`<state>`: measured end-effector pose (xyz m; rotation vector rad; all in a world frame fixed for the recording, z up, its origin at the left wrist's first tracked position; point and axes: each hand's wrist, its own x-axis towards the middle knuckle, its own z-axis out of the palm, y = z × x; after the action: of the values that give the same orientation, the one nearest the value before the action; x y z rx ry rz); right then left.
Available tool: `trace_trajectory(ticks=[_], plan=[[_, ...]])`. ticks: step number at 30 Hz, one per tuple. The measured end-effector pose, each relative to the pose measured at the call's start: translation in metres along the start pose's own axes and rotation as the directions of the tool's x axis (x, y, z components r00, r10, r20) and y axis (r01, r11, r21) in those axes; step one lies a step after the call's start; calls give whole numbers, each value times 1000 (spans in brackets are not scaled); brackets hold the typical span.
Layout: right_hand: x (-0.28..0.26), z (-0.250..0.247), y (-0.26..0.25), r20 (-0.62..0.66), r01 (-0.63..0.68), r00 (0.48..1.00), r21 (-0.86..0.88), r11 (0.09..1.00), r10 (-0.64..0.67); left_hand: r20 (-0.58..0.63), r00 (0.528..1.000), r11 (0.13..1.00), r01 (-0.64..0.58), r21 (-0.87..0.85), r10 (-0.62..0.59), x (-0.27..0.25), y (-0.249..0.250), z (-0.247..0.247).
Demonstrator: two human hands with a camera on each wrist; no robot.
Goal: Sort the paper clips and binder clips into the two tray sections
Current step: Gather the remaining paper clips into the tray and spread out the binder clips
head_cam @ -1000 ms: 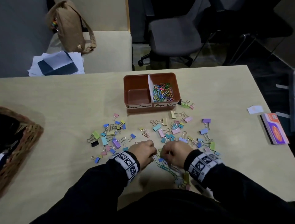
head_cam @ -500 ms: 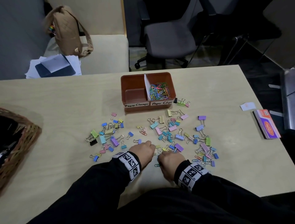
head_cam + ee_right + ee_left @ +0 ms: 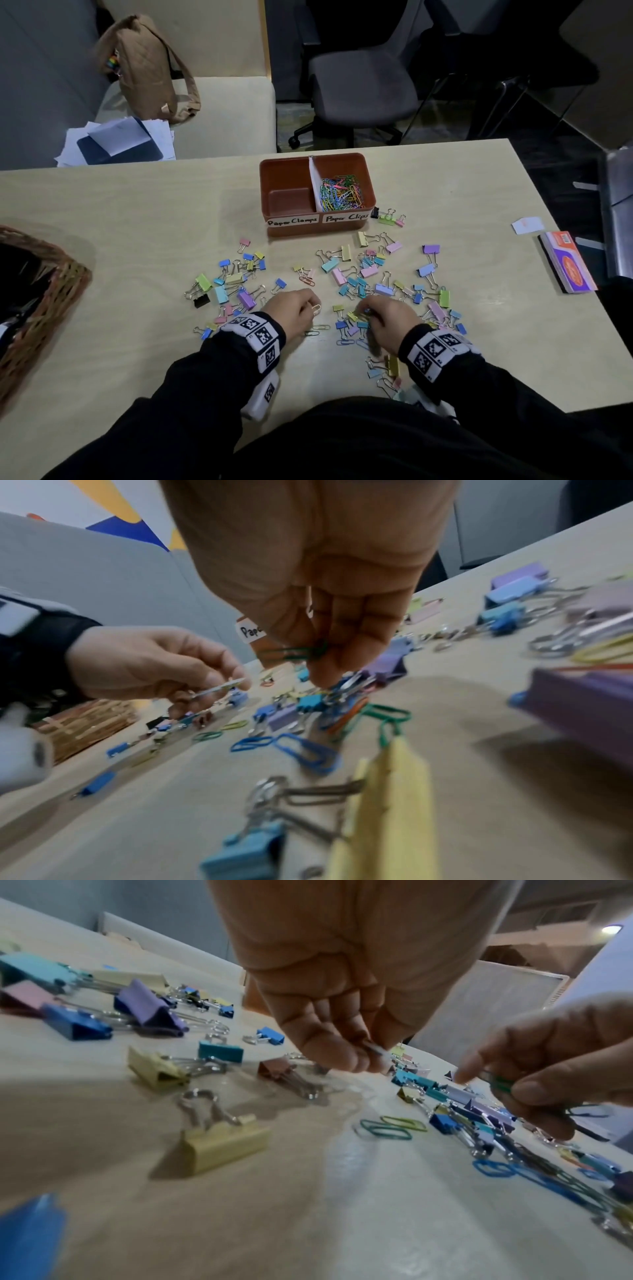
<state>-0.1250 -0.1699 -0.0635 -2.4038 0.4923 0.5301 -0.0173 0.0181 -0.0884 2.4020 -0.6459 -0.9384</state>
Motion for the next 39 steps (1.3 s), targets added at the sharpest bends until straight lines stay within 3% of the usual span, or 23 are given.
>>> trace_trajectory(ticks=[5,7,9,11,14,16,20,24,29,34,39], plan=[[3,3,7,44,-84,996,57,995,82,-10,996,955,83,-285,-90,-8,11,2],[3,6,8,18,-82,997,76,994,81,-13,993,942,106,-318,-116,-8,14,4],[2,6,9,-14,-97,995,104,990,99,-32,994,975,97,-200,-106,-8,10,7],[1,3,12,-53,-119,990,145,982,128,-24,998,997,66,30,-65,-9,4,10],[1,-2,17,-80,-177,977,225,958,199,-11,1000,973,6,232,-4,-14,-1,14],[1,-6,19,-70,-215,971,153,964,228,-28,999,957,-9,289,17,-16,-2,14],[-3,-8,14,72,-289,952,-118,950,298,10,996,913,-82,400,85,-16,0,15],[-4,3,5,133,-208,952,-383,900,277,39,995,874,-102,476,94,-13,7,17],[-2,10,3,104,-191,964,-376,907,246,52,996,844,-84,529,67,-10,14,19],[-7,3,7,49,-258,954,-368,893,296,108,993,843,-94,530,43,-15,19,19],[-4,11,6,41,-217,966,-415,884,257,62,998,963,8,271,-25,-16,20,19]])
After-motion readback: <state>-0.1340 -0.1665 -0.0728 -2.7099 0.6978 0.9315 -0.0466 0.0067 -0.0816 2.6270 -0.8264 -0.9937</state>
